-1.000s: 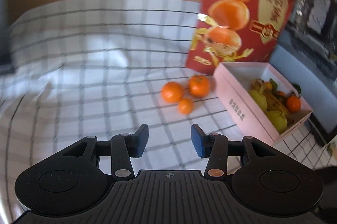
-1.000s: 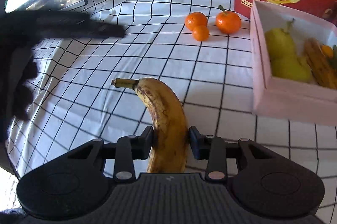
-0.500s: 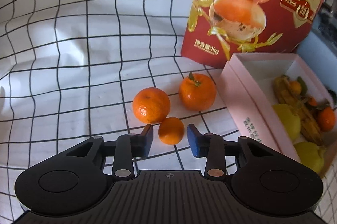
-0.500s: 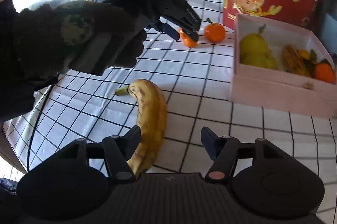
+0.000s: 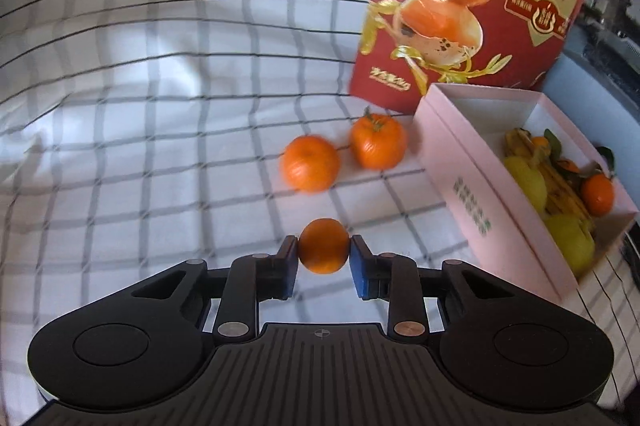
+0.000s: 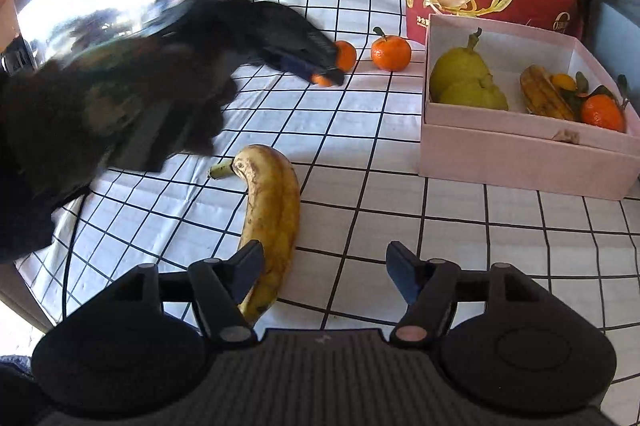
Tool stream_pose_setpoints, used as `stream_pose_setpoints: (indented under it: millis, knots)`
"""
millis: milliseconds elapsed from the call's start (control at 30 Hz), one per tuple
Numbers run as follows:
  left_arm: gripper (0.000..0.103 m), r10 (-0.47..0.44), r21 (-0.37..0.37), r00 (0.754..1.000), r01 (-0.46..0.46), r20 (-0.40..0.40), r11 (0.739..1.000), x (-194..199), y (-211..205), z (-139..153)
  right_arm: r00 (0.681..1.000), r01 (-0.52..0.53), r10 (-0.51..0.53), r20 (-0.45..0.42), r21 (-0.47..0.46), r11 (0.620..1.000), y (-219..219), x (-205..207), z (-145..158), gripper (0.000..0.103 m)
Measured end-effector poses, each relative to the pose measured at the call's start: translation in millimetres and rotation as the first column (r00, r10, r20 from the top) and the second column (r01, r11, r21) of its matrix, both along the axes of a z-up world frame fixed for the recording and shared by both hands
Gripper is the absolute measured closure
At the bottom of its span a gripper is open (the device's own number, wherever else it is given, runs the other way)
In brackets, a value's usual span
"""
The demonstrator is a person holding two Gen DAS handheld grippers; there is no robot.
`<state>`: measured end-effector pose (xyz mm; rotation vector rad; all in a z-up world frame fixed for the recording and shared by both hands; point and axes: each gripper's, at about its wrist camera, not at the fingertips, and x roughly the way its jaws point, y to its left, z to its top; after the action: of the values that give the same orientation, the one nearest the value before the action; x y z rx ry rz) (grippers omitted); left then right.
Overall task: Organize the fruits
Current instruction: 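Carry the banana into the pink box with the right tool while the left tool holds the mandarin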
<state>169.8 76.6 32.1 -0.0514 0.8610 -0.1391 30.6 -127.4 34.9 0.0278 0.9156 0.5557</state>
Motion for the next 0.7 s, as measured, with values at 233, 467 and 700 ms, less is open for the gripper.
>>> stream_pose_setpoints:
  millis: [233, 467, 700]
  knots:
    - [0.071, 0.139, -0.024, 0.990, -0.140, -0.031, 0.990, -72, 52, 9, 0.994, -0.109, 0.109, 0.031, 0.004, 0.994, 31, 4, 6, 0.034]
    - [0.071, 0.182, 0.002, 0.979, -0.183, -0.090, 0.983, -119, 59, 7, 0.988, -0.144, 0.148, 0.040, -0.081, 0.986, 65, 25, -10, 0.034]
    - [0.071, 0.170, -0.037, 0.979, -0.175, -0.109, 0.984, -136, 55, 7, 0.988, -0.121, 0.132, 0.079, -0.133, 0.984, 72, 37, -17, 0.041]
